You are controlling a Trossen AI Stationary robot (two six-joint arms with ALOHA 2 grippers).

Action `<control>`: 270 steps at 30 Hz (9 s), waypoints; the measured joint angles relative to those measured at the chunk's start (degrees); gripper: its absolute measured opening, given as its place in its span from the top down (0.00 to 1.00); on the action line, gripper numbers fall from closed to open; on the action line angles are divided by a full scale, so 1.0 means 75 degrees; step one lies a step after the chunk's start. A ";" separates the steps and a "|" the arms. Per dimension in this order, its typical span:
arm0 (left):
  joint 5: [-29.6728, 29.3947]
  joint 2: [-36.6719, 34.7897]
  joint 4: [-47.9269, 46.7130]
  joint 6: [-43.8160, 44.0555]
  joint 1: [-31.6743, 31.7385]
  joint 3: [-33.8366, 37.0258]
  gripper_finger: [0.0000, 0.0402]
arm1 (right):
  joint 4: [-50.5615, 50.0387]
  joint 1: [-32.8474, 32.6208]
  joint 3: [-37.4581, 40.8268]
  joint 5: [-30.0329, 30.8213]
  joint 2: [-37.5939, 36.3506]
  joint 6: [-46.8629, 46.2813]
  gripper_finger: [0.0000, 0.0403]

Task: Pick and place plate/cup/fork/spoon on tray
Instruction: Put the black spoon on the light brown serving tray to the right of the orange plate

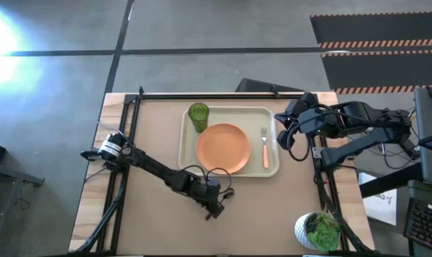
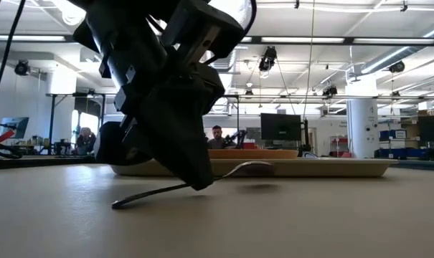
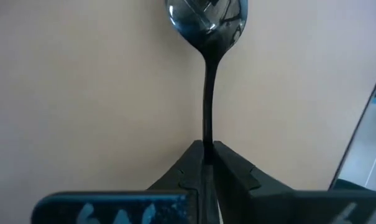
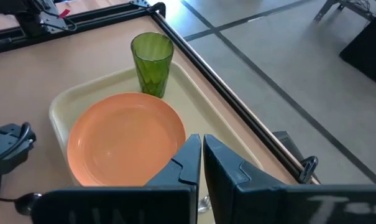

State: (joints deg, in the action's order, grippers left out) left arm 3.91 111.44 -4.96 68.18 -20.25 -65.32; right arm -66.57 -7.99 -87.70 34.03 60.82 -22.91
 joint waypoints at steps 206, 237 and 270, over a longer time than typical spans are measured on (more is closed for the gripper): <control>-0.5132 -0.7955 -0.6660 -0.5738 -0.0169 -0.0122 1.00 | 0.0649 -0.3622 -0.3013 -0.2336 0.8101 -1.1201 0.76; -0.5113 -0.7979 -0.6660 -0.5811 -0.0166 -0.0122 1.00 | 0.0929 -0.3634 -0.2329 -0.2739 0.8165 -1.3806 0.76; -0.5116 -0.7979 -0.6611 -0.5799 -0.0167 -0.0122 1.00 | 0.1647 -0.3620 -0.1055 -0.2076 0.8148 -1.3975 0.81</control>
State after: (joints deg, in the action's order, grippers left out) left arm -34.46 51.59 -54.54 24.69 -21.50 -66.24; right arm -54.22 -35.14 -95.61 18.46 121.93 -127.72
